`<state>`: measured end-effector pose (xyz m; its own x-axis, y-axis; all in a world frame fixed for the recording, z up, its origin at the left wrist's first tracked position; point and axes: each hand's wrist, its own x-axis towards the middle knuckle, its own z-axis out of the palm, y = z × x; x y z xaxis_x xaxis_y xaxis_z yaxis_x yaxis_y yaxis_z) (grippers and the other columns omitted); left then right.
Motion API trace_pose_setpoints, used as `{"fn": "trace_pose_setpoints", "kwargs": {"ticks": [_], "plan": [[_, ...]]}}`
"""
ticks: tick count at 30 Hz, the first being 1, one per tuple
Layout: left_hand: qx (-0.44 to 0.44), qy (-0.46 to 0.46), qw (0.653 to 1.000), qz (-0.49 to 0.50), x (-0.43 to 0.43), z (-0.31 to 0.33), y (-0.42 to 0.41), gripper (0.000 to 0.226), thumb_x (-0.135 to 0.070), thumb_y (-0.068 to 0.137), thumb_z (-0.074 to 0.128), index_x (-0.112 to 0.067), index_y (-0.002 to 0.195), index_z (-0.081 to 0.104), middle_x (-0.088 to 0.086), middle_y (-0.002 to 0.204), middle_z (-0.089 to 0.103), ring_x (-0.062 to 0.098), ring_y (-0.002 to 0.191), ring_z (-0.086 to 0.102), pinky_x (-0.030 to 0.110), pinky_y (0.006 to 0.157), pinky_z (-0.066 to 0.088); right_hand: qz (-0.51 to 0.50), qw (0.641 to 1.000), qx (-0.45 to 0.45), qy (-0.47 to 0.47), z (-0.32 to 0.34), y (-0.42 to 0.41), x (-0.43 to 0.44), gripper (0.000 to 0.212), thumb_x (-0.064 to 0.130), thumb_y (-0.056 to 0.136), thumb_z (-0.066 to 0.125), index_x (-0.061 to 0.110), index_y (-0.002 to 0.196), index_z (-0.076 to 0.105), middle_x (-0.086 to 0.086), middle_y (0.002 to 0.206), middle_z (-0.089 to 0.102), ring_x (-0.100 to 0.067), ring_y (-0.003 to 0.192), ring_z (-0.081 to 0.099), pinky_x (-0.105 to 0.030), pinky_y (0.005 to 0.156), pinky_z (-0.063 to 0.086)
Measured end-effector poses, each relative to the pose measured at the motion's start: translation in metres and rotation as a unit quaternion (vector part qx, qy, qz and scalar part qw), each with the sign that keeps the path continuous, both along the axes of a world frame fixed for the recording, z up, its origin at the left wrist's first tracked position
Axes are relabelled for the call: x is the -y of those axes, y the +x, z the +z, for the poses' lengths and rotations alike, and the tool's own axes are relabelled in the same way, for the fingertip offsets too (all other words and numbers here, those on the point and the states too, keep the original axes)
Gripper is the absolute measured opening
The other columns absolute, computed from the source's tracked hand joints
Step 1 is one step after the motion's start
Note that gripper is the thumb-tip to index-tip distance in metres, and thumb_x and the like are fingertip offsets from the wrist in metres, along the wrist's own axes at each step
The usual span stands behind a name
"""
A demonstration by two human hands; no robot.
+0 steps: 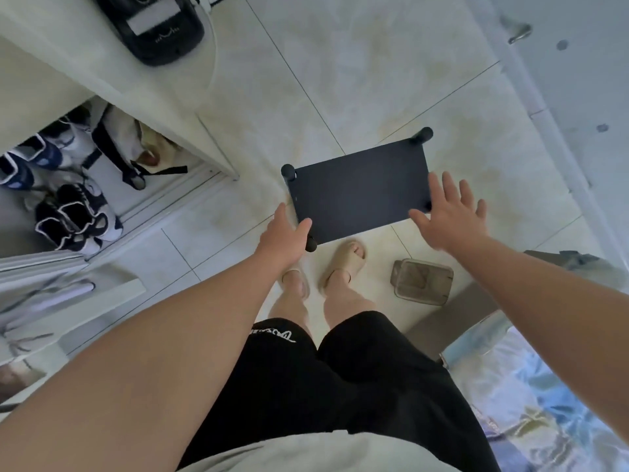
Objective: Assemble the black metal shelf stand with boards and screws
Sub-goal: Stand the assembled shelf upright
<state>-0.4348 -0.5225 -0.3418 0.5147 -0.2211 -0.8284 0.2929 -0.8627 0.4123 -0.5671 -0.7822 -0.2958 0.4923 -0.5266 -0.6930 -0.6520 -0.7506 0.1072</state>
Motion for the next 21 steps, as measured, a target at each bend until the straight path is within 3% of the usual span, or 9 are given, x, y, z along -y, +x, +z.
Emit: {"fn": "trace_pose_setpoints", "kwargs": {"ticks": [4, 6, 9, 11, 15, 19, 21], "plan": [[-0.051, 0.004, 0.996, 0.078, 0.020, -0.018, 0.007, 0.076, -0.050, 0.096, 0.045, -0.027, 0.158, 0.008, 0.005, 0.154, 0.041, 0.030, 0.135, 0.044, 0.036, 0.095, 0.034, -0.062, 0.998, 0.003, 0.022, -0.028, 0.012, 0.029, 0.077, 0.055, 0.103, 0.035, 0.028, 0.160, -0.008, 0.004, 0.170, -0.006, -0.028, 0.156, -0.003, -0.058, 0.122, 0.010], [-0.063, -0.003, 0.992, 0.109, 0.028, -0.025, 0.009, 0.075, -0.047, 0.095, 0.048, -0.026, 0.157, 0.011, 0.003, 0.149, 0.045, 0.027, 0.123, 0.049, 0.034, 0.090, 0.033, -0.084, 0.996, 0.002, 0.041, -0.041, 0.018, 0.039, 0.077, 0.053, 0.102, 0.038, 0.026, 0.161, -0.004, 0.003, 0.170, 0.001, -0.028, 0.155, 0.005, -0.057, 0.119, 0.016], [-0.074, -0.020, 0.987, 0.139, 0.036, -0.033, 0.008, 0.071, -0.041, 0.094, 0.055, -0.025, 0.154, 0.020, -0.005, 0.137, 0.052, 0.021, 0.111, 0.051, 0.035, 0.091, 0.040, -0.140, 0.984, 0.023, 0.112, -0.056, 0.027, 0.051, 0.066, 0.044, 0.101, 0.048, 0.018, 0.154, 0.021, -0.005, 0.160, 0.031, -0.035, 0.141, 0.035, -0.052, 0.108, 0.034], [-0.075, -0.016, 0.984, 0.162, 0.042, -0.037, 0.008, 0.069, -0.038, 0.093, 0.058, -0.022, 0.151, 0.025, -0.008, 0.128, 0.051, 0.021, 0.112, 0.052, 0.035, 0.092, 0.043, -0.217, 0.957, 0.069, 0.182, -0.064, 0.031, 0.056, 0.053, 0.034, 0.099, 0.056, 0.012, 0.142, 0.036, -0.008, 0.140, 0.050, -0.034, 0.119, 0.051, -0.044, 0.094, 0.042], [-0.058, 0.007, 0.976, 0.208, 0.056, -0.033, 0.011, 0.060, -0.039, 0.093, 0.061, -0.016, 0.143, 0.035, -0.005, 0.122, 0.051, 0.022, 0.104, 0.051, 0.034, 0.084, 0.046, -0.384, 0.871, 0.137, 0.272, -0.063, 0.039, 0.064, 0.046, 0.021, 0.097, 0.062, 0.011, 0.140, 0.050, -0.007, 0.127, 0.060, -0.025, 0.104, 0.061, -0.040, 0.090, 0.054], [-0.031, 0.000, 0.973, 0.229, 0.070, -0.012, 0.021, 0.055, -0.040, 0.093, 0.061, -0.019, 0.139, 0.039, -0.005, 0.121, 0.053, 0.023, 0.103, 0.055, 0.034, 0.077, 0.054, -0.433, 0.830, 0.164, 0.310, -0.046, 0.043, 0.080, 0.037, 0.020, 0.098, 0.062, 0.014, 0.134, 0.057, 0.001, 0.109, 0.065, -0.010, 0.084, 0.064, -0.019, 0.059, 0.054], [-0.011, -0.017, 0.970, 0.242, 0.082, 0.004, 0.030, 0.055, -0.040, 0.093, 0.062, -0.019, 0.139, 0.040, -0.006, 0.119, 0.053, 0.020, 0.103, 0.054, 0.032, 0.079, 0.054, -0.438, 0.820, 0.179, 0.322, -0.030, 0.046, 0.091, 0.035, 0.020, 0.099, 0.062, 0.013, 0.133, 0.058, -0.001, 0.114, 0.067, -0.012, 0.088, 0.067, -0.020, 0.062, 0.056]]}}
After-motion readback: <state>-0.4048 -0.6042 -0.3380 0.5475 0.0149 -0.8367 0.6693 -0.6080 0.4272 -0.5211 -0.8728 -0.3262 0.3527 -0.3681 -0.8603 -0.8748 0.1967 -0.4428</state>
